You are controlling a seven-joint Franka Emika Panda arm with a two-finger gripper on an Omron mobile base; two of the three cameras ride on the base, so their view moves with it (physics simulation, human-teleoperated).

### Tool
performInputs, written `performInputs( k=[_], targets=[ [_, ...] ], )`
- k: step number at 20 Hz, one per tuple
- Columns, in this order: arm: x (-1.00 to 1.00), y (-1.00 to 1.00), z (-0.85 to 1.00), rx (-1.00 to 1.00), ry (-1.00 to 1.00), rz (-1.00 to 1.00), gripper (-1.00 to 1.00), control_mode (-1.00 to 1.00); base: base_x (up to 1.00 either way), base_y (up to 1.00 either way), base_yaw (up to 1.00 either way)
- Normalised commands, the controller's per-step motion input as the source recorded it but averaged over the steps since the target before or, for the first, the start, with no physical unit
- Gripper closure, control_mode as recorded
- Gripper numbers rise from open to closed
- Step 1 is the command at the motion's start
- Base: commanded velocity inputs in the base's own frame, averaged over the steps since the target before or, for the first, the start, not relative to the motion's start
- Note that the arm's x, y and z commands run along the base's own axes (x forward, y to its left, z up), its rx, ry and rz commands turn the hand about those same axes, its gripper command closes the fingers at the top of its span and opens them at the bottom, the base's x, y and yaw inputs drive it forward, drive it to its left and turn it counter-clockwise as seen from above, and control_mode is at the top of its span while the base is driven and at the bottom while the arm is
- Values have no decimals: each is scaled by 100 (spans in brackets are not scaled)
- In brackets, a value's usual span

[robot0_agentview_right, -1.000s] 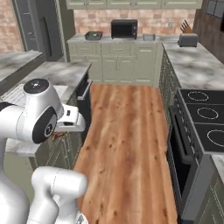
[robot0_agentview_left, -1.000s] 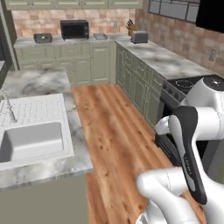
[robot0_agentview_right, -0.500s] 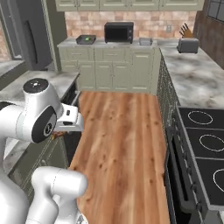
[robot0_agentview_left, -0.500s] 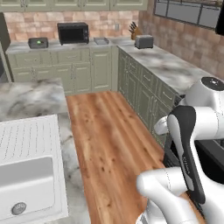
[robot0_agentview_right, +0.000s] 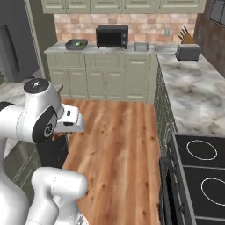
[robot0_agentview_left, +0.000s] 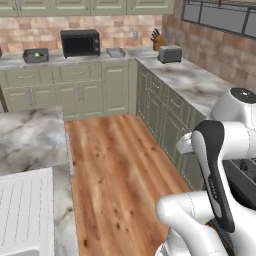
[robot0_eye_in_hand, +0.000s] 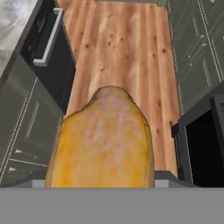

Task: Place one corn and one chicken drumstick in each tupperware on the nearby counter, to pack two identical lunches.

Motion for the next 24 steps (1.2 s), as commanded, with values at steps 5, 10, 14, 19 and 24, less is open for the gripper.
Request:
performInputs(
  k=[5,10,14,19,24],
  targets=[
    [0,0,0,0,0,0,100,100,100,-28,0],
    [0,0,0,0,0,0,100,100,100,-30,0],
    [0,0,0,0,0,0,100,100,100,-29,0],
    [0,0,0,0,0,0,100,100,100,-22,-2],
    [0,0,0,0,0,0,100,100,100,-12,-2]
  ],
)
